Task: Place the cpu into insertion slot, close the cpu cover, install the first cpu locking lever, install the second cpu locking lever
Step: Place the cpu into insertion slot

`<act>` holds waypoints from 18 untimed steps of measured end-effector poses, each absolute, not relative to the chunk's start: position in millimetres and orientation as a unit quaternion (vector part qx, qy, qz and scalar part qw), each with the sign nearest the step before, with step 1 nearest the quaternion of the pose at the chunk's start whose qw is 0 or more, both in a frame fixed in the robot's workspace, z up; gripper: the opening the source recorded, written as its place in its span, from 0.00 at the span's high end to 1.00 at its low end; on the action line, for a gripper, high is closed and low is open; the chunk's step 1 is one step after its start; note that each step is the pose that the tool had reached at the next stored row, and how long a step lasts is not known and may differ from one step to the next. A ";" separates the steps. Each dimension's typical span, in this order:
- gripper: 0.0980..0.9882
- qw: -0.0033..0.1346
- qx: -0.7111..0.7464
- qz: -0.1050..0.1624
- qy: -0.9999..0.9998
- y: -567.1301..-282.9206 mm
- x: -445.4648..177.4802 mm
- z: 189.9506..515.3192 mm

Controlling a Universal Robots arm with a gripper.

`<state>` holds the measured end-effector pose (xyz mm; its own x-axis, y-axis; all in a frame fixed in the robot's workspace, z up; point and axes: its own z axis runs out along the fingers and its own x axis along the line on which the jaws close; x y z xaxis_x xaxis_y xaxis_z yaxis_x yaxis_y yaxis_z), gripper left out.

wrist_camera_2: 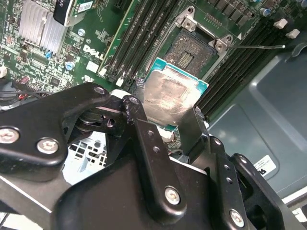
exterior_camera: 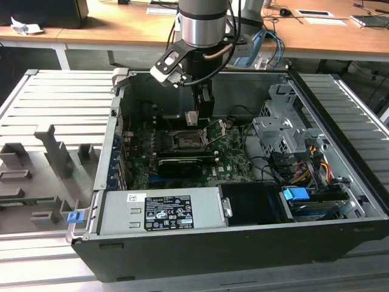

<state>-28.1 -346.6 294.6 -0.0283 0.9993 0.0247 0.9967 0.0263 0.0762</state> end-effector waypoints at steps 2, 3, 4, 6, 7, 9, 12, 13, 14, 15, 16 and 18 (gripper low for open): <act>0.52 0.018 0.697 0.036 0.716 -346.6 -28.1 293.1; 0.52 0.018 0.697 0.036 0.716 -346.6 -28.1 292.4; 0.52 0.018 0.697 0.036 0.716 -346.6 -28.1 291.9; 0.52 0.018 0.697 0.036 0.716 -346.6 -28.1 290.7; 0.52 0.018 0.697 0.036 0.716 -346.6 -28.1 290.3; 0.52 0.018 0.697 0.036 0.716 -346.6 -28.1 289.4; 0.52 0.018 0.697 0.036 0.716 -346.6 -28.0 288.2; 0.52 0.018 0.697 0.036 0.716 -346.6 -28.1 288.0; 0.52 0.018 0.697 0.036 0.716 -346.3 -28.1 285.7; 0.52 0.018 0.697 0.036 0.716 -345.9 -28.1 282.5; 0.52 0.018 0.697 0.036 0.716 -345.6 -28.1 280.1; 0.52 0.018 0.697 0.036 0.716 -344.5 -28.1 274.3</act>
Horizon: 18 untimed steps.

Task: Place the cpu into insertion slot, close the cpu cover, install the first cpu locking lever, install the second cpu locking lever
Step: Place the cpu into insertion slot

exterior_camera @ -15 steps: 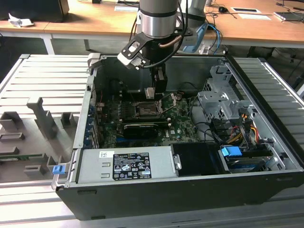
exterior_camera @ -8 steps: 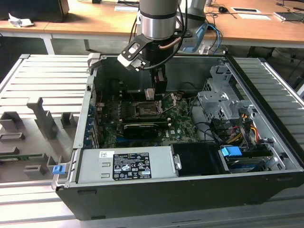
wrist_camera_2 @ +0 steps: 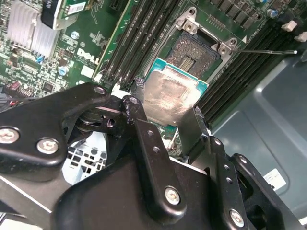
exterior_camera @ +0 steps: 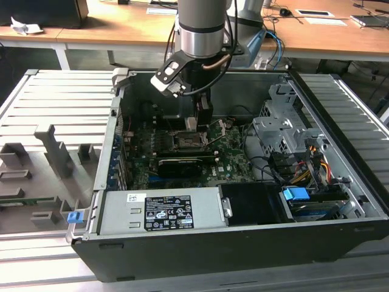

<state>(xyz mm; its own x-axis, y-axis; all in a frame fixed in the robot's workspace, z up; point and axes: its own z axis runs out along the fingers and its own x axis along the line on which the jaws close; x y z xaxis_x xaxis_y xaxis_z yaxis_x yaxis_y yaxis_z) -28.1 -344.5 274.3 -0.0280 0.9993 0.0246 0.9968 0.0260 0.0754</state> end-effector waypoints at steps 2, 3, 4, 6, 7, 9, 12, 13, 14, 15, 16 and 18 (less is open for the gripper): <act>0.52 0.017 0.697 0.036 0.716 -344.4 -28.0 272.1; 0.52 0.017 0.697 0.036 0.716 -344.4 -28.1 271.3; 0.52 0.017 0.697 0.036 0.716 -344.4 -28.1 270.5; 0.52 0.018 0.699 0.036 0.714 -344.4 -28.1 268.8; 0.52 0.018 0.701 0.035 0.712 -344.4 -28.1 268.4; 0.52 0.018 0.702 0.035 0.711 -344.4 -28.1 267.5; 0.52 0.018 0.704 0.035 0.710 -344.4 -28.1 265.1; 0.52 0.018 0.704 0.035 0.709 -344.4 -28.1 264.7; 0.52 0.018 0.704 0.035 0.709 -344.4 -28.1 264.4; 0.52 0.018 0.704 0.035 0.709 -344.4 -28.1 264.0; 0.52 0.018 0.704 0.035 0.709 -344.4 -28.1 263.4; 0.52 0.018 0.705 0.035 0.708 -344.4 -28.1 261.3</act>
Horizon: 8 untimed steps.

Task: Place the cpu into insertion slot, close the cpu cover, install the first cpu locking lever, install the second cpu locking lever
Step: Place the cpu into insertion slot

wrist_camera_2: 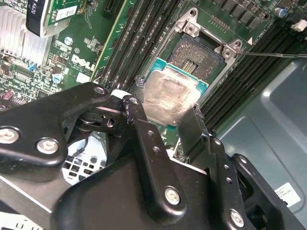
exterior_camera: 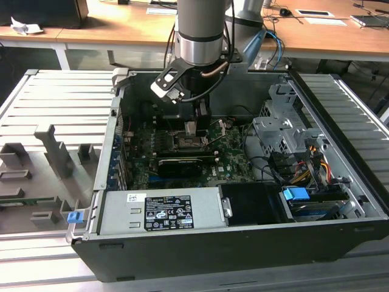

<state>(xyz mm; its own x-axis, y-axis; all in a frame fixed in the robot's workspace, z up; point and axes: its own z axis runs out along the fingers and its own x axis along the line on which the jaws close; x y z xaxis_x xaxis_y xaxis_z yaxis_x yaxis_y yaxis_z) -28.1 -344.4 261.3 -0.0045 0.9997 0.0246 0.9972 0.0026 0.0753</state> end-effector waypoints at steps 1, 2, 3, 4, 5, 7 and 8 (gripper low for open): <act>0.52 0.018 0.706 0.035 0.708 -344.4 -28.1 260.5; 0.52 0.018 0.706 0.035 0.707 -344.4 -28.1 259.9; 0.52 0.018 0.706 0.035 0.707 -344.4 -28.1 259.4; 0.52 0.018 0.706 0.035 0.707 -344.4 -28.1 259.1; 0.52 0.018 0.706 0.035 0.707 -344.1 -28.1 258.5; 0.52 0.018 0.707 0.035 0.706 -342.3 -28.1 256.7; 0.52 0.018 0.707 0.035 0.706 -341.1 -28.1 255.1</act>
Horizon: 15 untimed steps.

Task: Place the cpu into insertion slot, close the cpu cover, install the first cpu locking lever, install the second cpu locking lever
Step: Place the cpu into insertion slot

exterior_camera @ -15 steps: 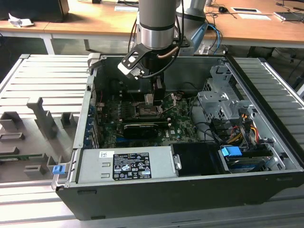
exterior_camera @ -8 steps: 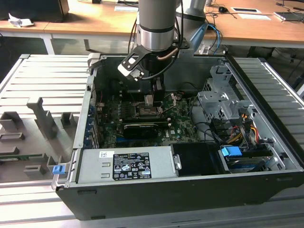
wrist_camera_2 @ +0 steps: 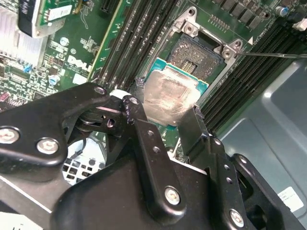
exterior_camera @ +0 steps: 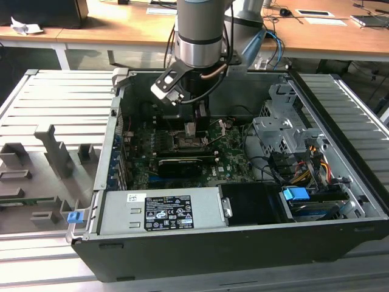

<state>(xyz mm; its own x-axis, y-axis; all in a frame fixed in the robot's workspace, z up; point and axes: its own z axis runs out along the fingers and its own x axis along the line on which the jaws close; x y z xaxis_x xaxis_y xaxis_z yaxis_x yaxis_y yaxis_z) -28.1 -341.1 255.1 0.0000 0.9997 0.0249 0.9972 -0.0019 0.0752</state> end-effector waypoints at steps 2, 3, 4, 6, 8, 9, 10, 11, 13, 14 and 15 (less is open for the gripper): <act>0.52 0.018 0.707 0.035 0.706 -340.1 -28.8 253.0; 0.52 0.018 0.707 0.035 0.706 -340.0 -30.5 251.9; 0.52 0.018 0.707 0.035 0.706 -339.9 -31.8 251.1; 0.52 0.018 0.707 0.035 0.706 -339.4 -34.2 248.7; 0.52 0.018 0.707 0.035 0.706 -337.7 -35.0 244.5; 0.52 0.018 0.707 0.035 0.706 -336.5 -35.1 242.2; 0.52 0.018 0.707 0.035 0.706 -335.5 -35.1 240.7; 0.52 0.017 0.707 0.035 0.706 -333.9 -35.2 238.7; 0.52 0.017 0.707 0.035 0.706 -331.5 -36.5 234.8; 0.52 0.017 0.707 0.035 0.706 -331.4 -38.2 233.4; 0.52 0.017 0.707 0.035 0.706 -331.1 -38.6 231.9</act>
<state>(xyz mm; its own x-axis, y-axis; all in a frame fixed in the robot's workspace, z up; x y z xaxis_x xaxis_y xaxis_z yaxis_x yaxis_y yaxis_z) -38.6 -331.1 231.9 0.0013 0.9997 0.0258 0.9972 -0.0032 0.0742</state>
